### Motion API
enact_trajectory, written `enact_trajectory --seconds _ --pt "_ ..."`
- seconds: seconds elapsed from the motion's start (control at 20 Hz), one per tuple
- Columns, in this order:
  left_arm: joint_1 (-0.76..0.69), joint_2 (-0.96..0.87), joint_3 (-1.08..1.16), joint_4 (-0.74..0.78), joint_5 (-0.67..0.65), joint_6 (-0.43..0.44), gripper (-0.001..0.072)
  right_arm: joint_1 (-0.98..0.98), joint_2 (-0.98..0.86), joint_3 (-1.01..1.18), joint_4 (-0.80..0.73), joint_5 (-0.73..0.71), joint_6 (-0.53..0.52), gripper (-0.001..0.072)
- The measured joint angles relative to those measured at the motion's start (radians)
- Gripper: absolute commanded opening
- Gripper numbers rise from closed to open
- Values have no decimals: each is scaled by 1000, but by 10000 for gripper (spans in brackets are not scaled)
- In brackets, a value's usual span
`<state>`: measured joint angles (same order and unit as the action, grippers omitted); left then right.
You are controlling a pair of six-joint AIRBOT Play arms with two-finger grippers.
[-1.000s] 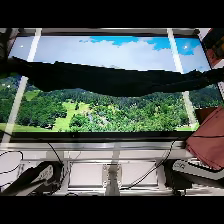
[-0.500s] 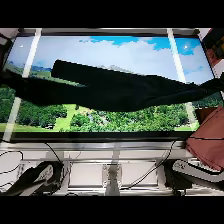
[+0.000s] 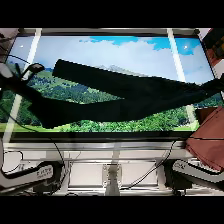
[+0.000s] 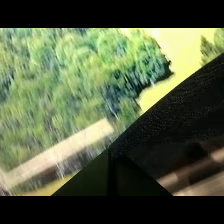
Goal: Fold the clothes and pants, and hang the long-sleeved shirts on hangers.
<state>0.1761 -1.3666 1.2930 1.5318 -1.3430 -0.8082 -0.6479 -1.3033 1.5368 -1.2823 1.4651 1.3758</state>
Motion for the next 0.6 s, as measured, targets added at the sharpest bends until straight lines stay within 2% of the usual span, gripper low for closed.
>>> enact_trajectory --seconds 0.05,0.15,0.2,0.3,0.35,0.4,0.5,0.6 --pt "-8 -35 0 -5 75 -34 150 0 0 0 0 -16 0 31" --pt "-19 -85 0 -6 220 -128 685 0 0 -1 -2 -45 -1 31" --pt "-22 -101 0 -6 277 -175 705 0 0 -1 -2 -55 -1 31" --pt "-24 -119 0 -8 364 -267 697 0 0 -1 -2 -72 -1 31" --pt "-21 -122 0 -11 386 -314 665 0 0 -1 -3 -77 -2 31" --pt "-14 -123 0 -5 393 -357 626 0 0 -1 -3 -81 -2 31" --pt "17 -123 0 6 362 -428 626 0 0 -1 -2 -90 -2 31" --pt "76 -124 -1 -12 292 -452 625 0 0 -1 -3 -97 -4 31"
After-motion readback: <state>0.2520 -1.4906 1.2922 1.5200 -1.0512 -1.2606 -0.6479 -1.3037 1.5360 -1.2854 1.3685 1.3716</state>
